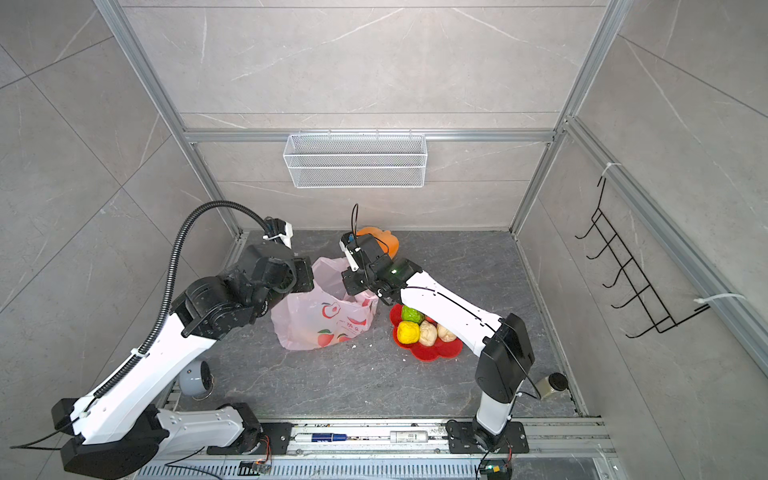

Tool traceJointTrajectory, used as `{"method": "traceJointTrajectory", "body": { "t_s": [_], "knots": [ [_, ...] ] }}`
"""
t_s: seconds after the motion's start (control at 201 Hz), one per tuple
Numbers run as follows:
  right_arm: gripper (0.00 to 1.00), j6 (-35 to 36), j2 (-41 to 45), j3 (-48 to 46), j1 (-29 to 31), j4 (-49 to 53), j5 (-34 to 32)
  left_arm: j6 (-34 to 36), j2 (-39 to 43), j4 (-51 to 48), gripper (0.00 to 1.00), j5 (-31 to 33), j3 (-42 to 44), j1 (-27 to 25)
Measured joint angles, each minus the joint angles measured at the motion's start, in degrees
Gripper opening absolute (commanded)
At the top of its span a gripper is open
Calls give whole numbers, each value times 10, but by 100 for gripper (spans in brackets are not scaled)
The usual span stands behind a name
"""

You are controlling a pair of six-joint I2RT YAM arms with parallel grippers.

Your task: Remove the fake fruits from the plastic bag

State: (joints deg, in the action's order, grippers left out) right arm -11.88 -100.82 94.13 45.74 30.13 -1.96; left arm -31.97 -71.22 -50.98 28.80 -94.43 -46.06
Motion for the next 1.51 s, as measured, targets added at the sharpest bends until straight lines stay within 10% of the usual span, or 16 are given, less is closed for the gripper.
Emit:
{"method": "traceJointTrajectory", "body": {
  "t_s": [0.329, 0.826, 1.514],
  "knots": [
    [4, -21, -22, 14, -9, -4, -2, 75, -59, 0, 0, -88, -153, 43],
    [4, -28, 68, -31, -14, -65, -28, -14, 137, -59, 0, -83, 127, 46],
    [4, -3, 54, -31, -14, -168, -28, 51, -3, -2, 0, -155, 17, 185]
  ]
}}
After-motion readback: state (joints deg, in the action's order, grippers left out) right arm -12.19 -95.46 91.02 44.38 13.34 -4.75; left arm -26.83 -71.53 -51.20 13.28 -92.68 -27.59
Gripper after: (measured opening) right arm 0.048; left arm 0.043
